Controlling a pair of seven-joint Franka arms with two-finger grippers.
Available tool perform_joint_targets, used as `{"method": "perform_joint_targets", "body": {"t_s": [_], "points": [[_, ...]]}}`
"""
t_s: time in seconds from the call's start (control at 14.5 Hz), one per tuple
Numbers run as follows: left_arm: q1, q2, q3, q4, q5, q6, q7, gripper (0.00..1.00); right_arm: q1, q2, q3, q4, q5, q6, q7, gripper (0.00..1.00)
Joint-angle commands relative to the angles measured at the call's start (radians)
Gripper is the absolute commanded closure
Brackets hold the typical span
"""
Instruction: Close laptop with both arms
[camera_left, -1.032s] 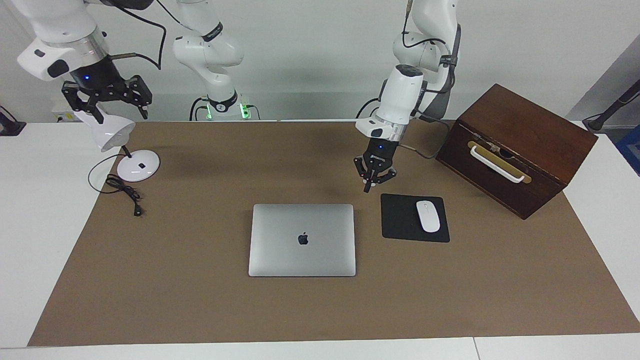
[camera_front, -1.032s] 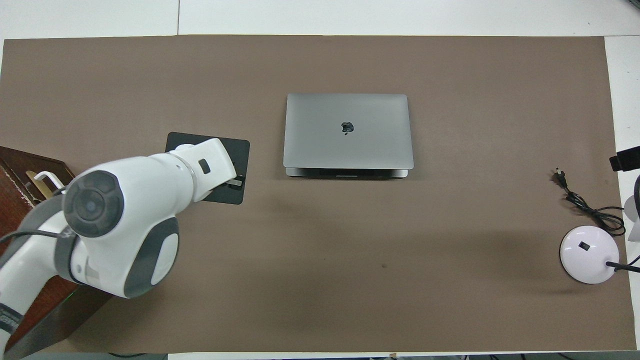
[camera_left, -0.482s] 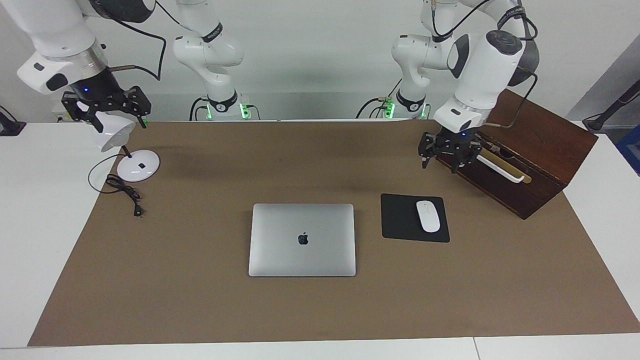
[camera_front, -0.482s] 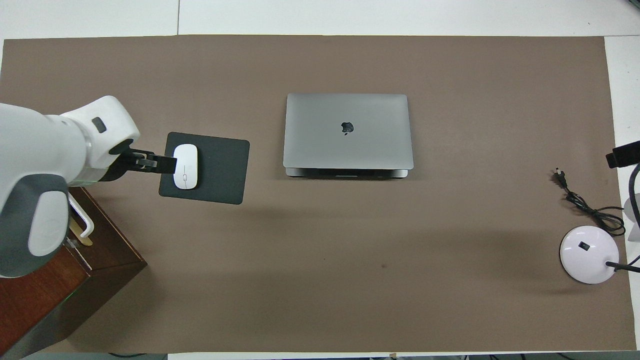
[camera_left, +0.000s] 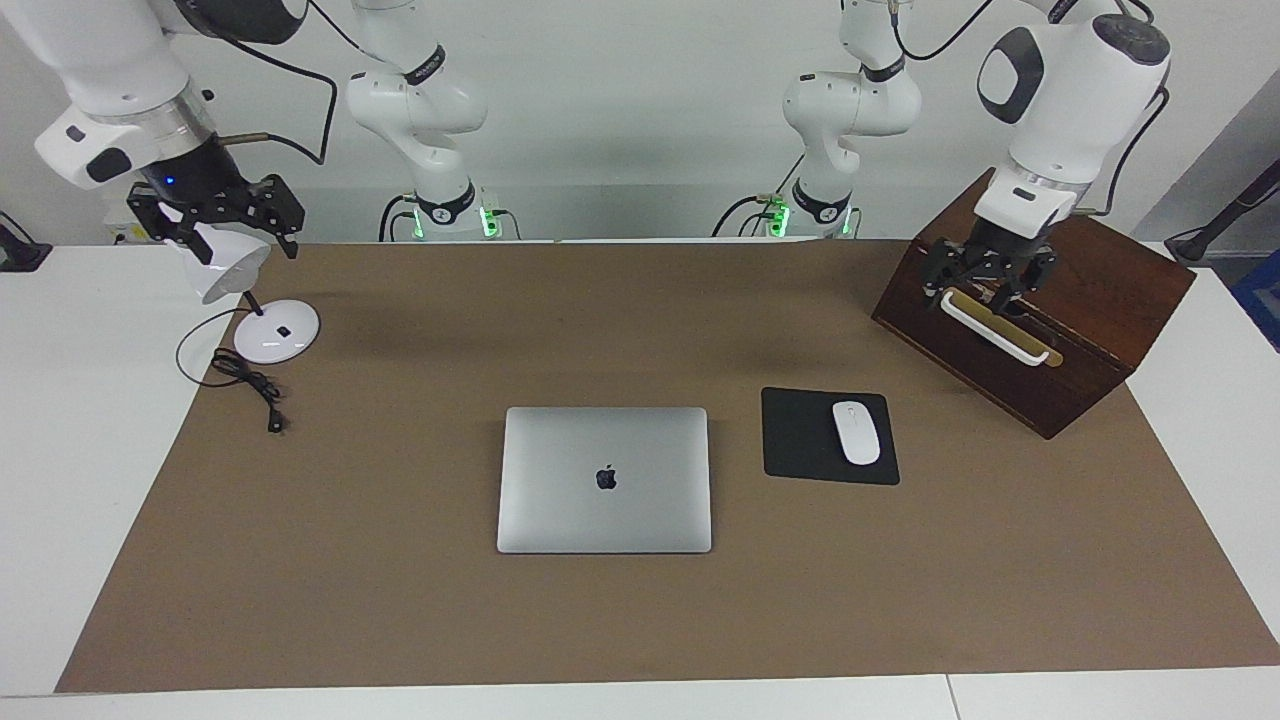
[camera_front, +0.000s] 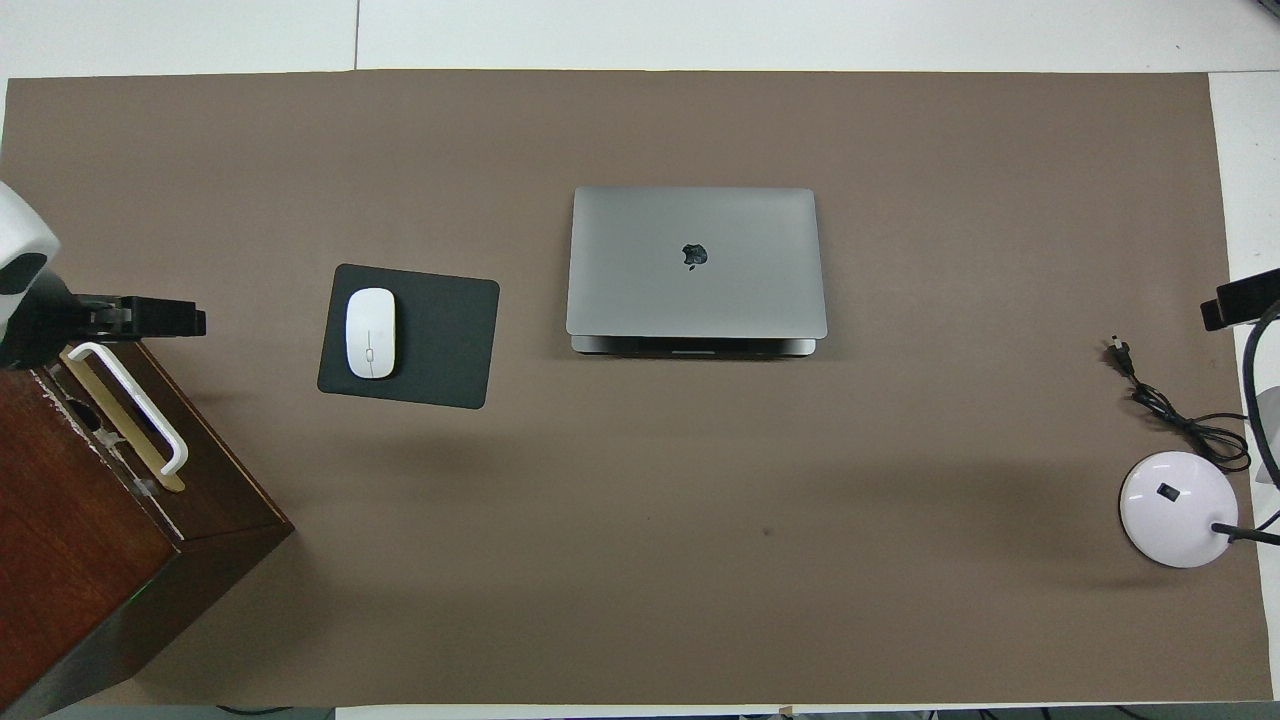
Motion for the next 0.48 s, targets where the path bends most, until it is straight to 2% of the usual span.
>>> {"method": "perform_joint_targets", "body": {"t_s": [0.0,0.07,0.21,0.41], "points": [[0.022,-0.021,-0.009,0.021,0.010,-0.032,-0.003,0.00,-0.018,-0.013,0.011,-0.017,0.021,0.000,0.020,0.00],[0.024,-0.019,-0.009,0.042,0.010,-0.064,-0.002,0.00,-0.018,-0.019,0.011,-0.024,0.021,0.000,0.020,0.00],[0.041,-0.008,-0.018,0.114,0.090,-0.164,0.005,0.00,-0.018,-0.025,0.011,-0.043,0.021,0.011,0.021,0.00],[0.039,-0.005,-0.012,0.144,0.115,-0.225,0.066,0.00,-0.020,-0.034,0.011,-0.064,0.023,0.020,0.021,0.00]]}}
